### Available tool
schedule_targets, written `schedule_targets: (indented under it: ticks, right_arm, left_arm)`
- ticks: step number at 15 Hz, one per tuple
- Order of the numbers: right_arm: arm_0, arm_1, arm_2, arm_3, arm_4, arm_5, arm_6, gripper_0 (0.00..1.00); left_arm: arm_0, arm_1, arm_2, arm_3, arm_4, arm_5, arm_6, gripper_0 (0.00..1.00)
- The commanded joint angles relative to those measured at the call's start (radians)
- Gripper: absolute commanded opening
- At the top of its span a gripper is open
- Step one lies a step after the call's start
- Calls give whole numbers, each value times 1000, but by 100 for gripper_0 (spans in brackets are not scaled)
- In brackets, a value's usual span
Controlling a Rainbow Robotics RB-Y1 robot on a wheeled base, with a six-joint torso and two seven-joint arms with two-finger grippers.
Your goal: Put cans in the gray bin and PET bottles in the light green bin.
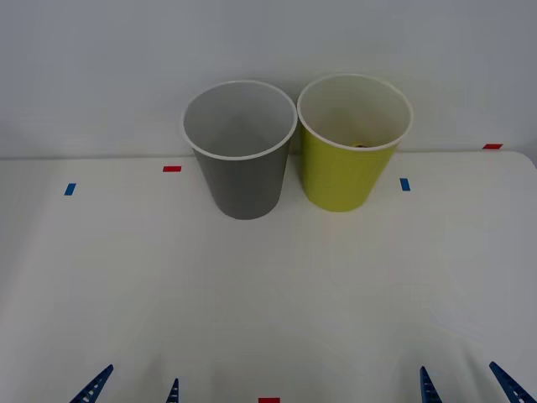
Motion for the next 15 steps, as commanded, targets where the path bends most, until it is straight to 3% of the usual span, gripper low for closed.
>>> schedule_targets:
  ticks: [1,15]
  right_arm:
    - [0,0,0,0,0,0,0,100]
    - [0,0,0,0,0,0,0,100]
  left_arm:
    - [0,0,0,0,0,0,0,100]
    - [0,0,0,0,0,0,0,100]
